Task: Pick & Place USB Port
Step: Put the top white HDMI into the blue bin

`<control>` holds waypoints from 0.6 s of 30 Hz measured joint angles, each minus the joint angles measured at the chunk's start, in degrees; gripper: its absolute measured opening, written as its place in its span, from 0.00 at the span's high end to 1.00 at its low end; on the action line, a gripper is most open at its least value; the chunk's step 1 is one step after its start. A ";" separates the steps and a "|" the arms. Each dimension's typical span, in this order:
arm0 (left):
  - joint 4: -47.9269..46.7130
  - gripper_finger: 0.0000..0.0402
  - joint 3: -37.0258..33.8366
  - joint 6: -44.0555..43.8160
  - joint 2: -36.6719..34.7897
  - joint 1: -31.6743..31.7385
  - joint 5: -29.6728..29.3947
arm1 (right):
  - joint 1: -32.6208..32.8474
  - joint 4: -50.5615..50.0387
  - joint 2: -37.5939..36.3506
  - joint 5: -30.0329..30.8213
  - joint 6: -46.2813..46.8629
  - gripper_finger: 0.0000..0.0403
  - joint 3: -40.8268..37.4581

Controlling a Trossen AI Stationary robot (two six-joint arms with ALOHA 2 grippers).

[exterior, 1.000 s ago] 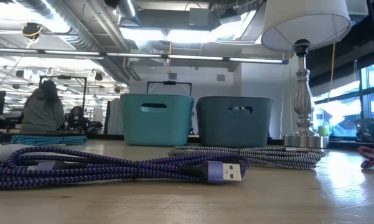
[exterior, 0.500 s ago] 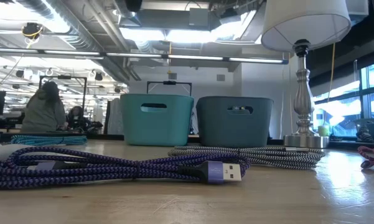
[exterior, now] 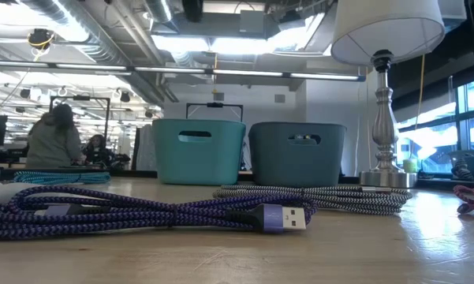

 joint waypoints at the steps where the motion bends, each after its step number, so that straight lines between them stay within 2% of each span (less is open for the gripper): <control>1: 0.96 0.89 0.00 -0.04 0.74 0.22 0.27 | -0.31 0.23 0.35 -0.45 0.00 0.53 -0.01; 10: 7.95 0.89 0.00 -0.70 5.38 1.75 2.28 | -2.51 4.34 1.84 -3.89 0.90 0.53 0.01; 18: 9.04 0.89 0.00 -1.54 6.83 3.45 2.84 | -3.62 5.58 3.09 -5.20 1.40 0.53 0.23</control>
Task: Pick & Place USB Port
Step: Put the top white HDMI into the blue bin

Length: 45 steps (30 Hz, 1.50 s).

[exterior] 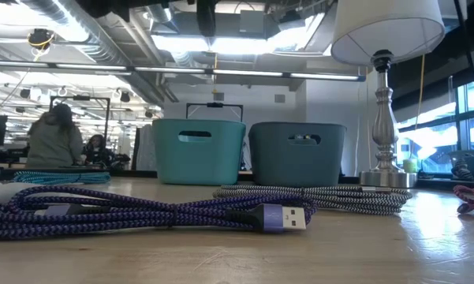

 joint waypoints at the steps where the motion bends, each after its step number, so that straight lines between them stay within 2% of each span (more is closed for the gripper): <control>1: 0.15 0.89 0.00 -0.01 0.00 0.09 0.37 | -0.23 0.31 0.61 -0.02 0.04 0.53 0.60; 7: 0.52 0.89 0.00 0.31 -0.01 0.09 1.60 | -1.66 0.09 5.16 -0.39 -0.09 0.54 5.27; 9: 0.45 0.89 0.00 0.32 -0.02 0.09 2.47 | -2.24 -1.06 6.51 -0.98 -0.11 0.57 7.09; 11: 0.13 0.89 0.00 0.49 -0.02 0.14 2.71 | -2.45 -4.35 7.21 -1.42 -0.21 0.68 9.07; 14: 0.22 0.89 0.00 0.83 -0.31 0.14 2.39 | -2.43 -11.02 6.76 -0.40 -2.03 0.92 11.40; 20: 1.04 0.69 0.08 0.04 -0.46 0.22 1.74 | 0.68 -32.70 3.38 10.06 -4.34 0.96 17.77; 24: 0.05 0.57 0.09 -0.58 -0.50 0.17 1.77 | 5.16 -51.32 1.78 21.37 -1.96 0.96 22.91; 29: -1.81 0.47 0.04 -1.11 -0.53 0.44 4.92 | 9.74 -73.72 -0.29 34.38 11.81 0.96 25.55; 32: -4.03 0.43 0.85 -2.12 -0.55 0.75 5.87 | 11.38 -83.63 -0.70 39.05 21.94 0.96 25.56; 35: -5.51 0.41 2.68 -1.19 -0.55 0.69 6.82 | 10.99 -86.43 -0.70 38.10 24.93 0.96 25.55; 40: -6.53 0.42 4.11 0.30 -0.62 -0.17 9.32 | 3.60 -85.24 -1.00 32.22 19.55 0.96 24.04; 42: -6.63 0.43 4.15 -0.64 -1.19 -0.23 11.33 | -0.35 -82.83 -2.22 27.30 17.27 0.96 22.42; 45: -7.60 0.44 4.16 -2.43 -2.10 -0.21 14.32 | -6.64 -74.12 -4.67 17.18 11.71 0.96 17.77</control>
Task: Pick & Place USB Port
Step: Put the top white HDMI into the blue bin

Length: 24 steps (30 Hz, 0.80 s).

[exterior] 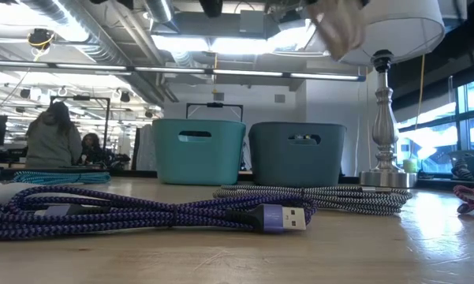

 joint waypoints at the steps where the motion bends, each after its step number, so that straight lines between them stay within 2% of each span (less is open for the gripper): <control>1: -0.39 0.44 0.02 -0.47 -0.48 0.02 0.56 | -2.13 4.05 -0.73 -3.61 -1.95 0.96 -2.10; 5: -7.63 0.45 0.02 -0.73 -4.32 0.04 1.47 | -9.79 20.39 -4.32 -16.59 -5.60 0.96 -10.36; 7: -10.95 0.45 0.02 -0.70 -6.41 0.02 1.45 | -13.63 24.43 -5.10 -20.82 -5.47 0.96 -14.02; 11: -17.31 0.46 0.02 0.30 -10.66 0.23 1.33 | -20.95 25.02 -4.90 -24.14 -4.61 0.96 -19.10; 15: -20.73 0.46 0.02 4.76 -13.20 0.24 -0.58 | -27.52 33.37 -3.91 -29.56 -6.02 0.96 -22.94; 17: -22.20 0.46 0.02 7.30 -13.87 0.26 -1.56 | -30.61 37.40 -2.56 -32.41 -6.89 0.96 -23.22; 24: -25.87 0.46 0.00 13.05 -14.16 0.48 -3.61 | -36.74 38.82 4.59 -37.22 -9.03 0.96 -23.55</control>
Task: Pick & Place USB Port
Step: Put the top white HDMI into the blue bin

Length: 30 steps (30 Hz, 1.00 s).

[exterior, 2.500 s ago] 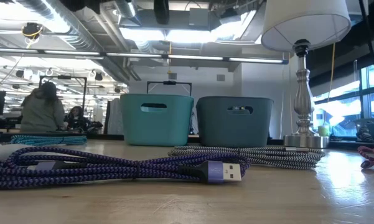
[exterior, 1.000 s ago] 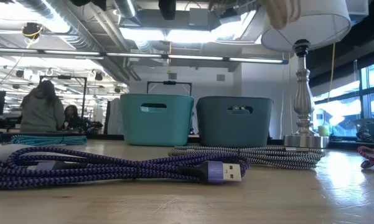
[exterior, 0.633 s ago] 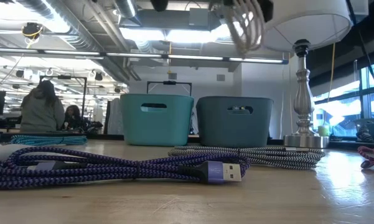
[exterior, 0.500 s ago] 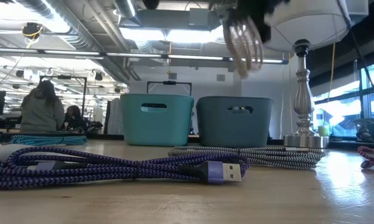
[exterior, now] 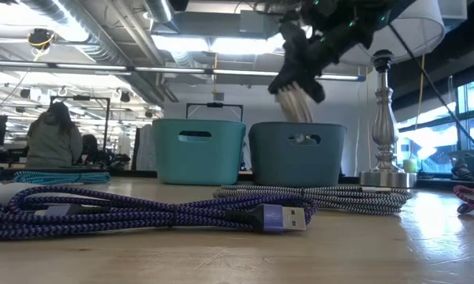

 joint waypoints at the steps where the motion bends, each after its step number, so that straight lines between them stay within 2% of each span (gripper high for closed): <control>1: -0.18 0.46 0.02 -0.02 0.02 0.16 -0.70 | -0.39 0.83 1.18 -0.92 -0.41 0.96 0.00; 14: -0.02 0.46 0.00 -0.07 0.02 3.11 -1.67 | -5.07 2.12 12.99 -2.13 -5.61 0.96 0.11; 20: -0.05 0.46 0.00 -0.05 0.02 3.11 -1.61 | -5.11 1.93 16.91 -0.49 -6.14 0.96 0.11; 22: -0.04 0.46 0.01 -0.04 0.02 3.11 -1.58 | -5.15 2.01 17.02 -0.31 -5.98 0.91 0.11; 30: -0.21 0.46 0.00 -0.04 0.02 3.11 -1.33 | -5.15 3.95 12.94 2.98 -5.56 0.63 0.24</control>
